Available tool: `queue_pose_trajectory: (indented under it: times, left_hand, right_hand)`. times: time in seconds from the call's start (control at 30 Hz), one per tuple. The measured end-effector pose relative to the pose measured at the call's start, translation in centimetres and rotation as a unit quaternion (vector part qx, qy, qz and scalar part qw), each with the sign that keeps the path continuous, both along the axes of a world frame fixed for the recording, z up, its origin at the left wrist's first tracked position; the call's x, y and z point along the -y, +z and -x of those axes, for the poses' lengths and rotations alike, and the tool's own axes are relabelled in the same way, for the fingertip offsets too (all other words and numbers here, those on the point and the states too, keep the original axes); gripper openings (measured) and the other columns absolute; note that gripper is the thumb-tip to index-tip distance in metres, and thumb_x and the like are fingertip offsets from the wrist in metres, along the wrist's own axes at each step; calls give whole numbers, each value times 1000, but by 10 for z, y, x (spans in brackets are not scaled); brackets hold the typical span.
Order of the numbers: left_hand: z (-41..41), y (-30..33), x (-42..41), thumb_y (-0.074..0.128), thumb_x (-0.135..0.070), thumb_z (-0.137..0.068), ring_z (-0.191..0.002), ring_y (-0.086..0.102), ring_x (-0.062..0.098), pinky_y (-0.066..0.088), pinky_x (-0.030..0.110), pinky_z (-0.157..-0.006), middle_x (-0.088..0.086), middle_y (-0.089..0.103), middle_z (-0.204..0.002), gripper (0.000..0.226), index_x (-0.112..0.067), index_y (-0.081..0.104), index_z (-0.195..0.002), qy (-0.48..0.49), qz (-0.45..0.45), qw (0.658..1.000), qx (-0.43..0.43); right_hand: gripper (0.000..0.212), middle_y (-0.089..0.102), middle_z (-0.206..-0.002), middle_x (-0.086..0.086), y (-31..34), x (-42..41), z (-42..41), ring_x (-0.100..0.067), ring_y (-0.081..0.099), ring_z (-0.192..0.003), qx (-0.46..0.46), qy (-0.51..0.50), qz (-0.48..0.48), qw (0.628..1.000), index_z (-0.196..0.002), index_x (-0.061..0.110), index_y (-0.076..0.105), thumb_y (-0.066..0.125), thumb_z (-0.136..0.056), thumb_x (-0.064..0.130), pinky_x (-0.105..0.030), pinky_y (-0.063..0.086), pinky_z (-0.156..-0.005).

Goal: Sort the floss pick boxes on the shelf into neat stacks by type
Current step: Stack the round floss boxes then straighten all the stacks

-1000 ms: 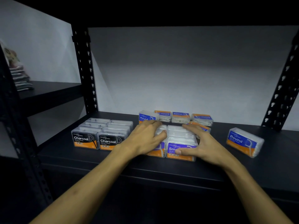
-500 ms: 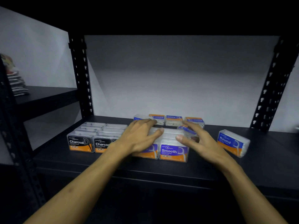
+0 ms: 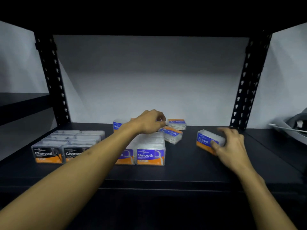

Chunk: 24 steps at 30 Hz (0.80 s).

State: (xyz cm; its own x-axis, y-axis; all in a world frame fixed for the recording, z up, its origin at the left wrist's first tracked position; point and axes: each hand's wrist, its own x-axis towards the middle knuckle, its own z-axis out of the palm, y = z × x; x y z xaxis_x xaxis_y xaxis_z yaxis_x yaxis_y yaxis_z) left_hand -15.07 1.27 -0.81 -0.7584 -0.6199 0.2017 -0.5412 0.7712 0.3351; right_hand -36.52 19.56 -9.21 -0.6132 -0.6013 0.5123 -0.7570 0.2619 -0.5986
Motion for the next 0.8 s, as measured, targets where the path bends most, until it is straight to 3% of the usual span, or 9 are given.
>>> queue_pose_trajectory:
  times: [0.1, 0.17, 0.27, 0.4, 0.6, 0.7, 0.8]
  left_hand:
    - [31, 2, 5, 59, -31, -96, -114, 55, 21, 42, 31, -89, 4, 57, -137, 38, -25, 59, -133, -10, -2, 999, 53]
    - [49, 3, 9, 63, -24, -94, -121, 52, 23, 42, 35, -98, 2, 50, -143, 47, -31, 52, -139, -25, 3, 991, 133]
    - [75, 1, 11, 68, -17, -88, -133, 46, 27, 39, 42, -109, 0, 41, -153, 72, -39, 37, -149, -39, 20, 963, 267]
    - [97, -7, 8, 69, -19, -90, -135, 45, 27, 38, 35, -105, 2, 42, -151, 79, -36, 28, -155, -49, 78, 931, 353]
    - [116, -8, 2, 77, -45, -81, -122, 54, 28, 45, 41, -103, 3, 54, -139, 75, -33, 42, -147, -36, 84, 948, 304]
    - [122, -8, -11, 78, -60, -72, -104, 61, 24, 52, 38, -88, 3, 61, -124, 71, -29, 52, -130, -53, 80, 959, 265]
    - [123, -5, -25, 77, -62, -70, -90, 64, 18, 55, 34, -75, 2, 64, -108, 64, -23, 53, -114, -61, 77, 962, 256]
  right_hand:
    - [49, 59, -128, -12, -6, -2, 17, -32, 53, -120, 32, 33, -15, 999, -133, 14, 56, 73, -87, 17, -37, 42, -97]
    - [43, 65, -121, -6, -9, -2, 27, -26, 62, -108, 45, 62, -23, 997, -128, 18, 59, 73, -88, 21, -32, 47, -90]
    - [38, 69, -110, 0, -11, -3, 41, -20, 66, -98, 45, 94, -27, 994, -122, 23, 62, 74, -87, 24, -33, 52, -87]
    - [36, 70, -104, 4, -12, -7, 55, -16, 66, -95, 52, 115, -25, 992, -120, 27, 63, 75, -86, 24, -38, 55, -89]
    - [39, 69, -108, 0, -13, -14, 66, -15, 66, -95, 64, 125, -23, 990, -124, 26, 62, 74, -87, 22, -36, 55, -90]
    - [39, 68, -108, -1, -14, -21, 65, -15, 66, -94, 63, 117, -26, 991, -124, 29, 61, 74, -87, 24, -31, 54, -85]
    - [38, 67, -107, 1, -15, -30, 63, -13, 65, -94, 56, 109, -24, 992, -124, 30, 60, 73, -88, 25, -25, 48, -78]
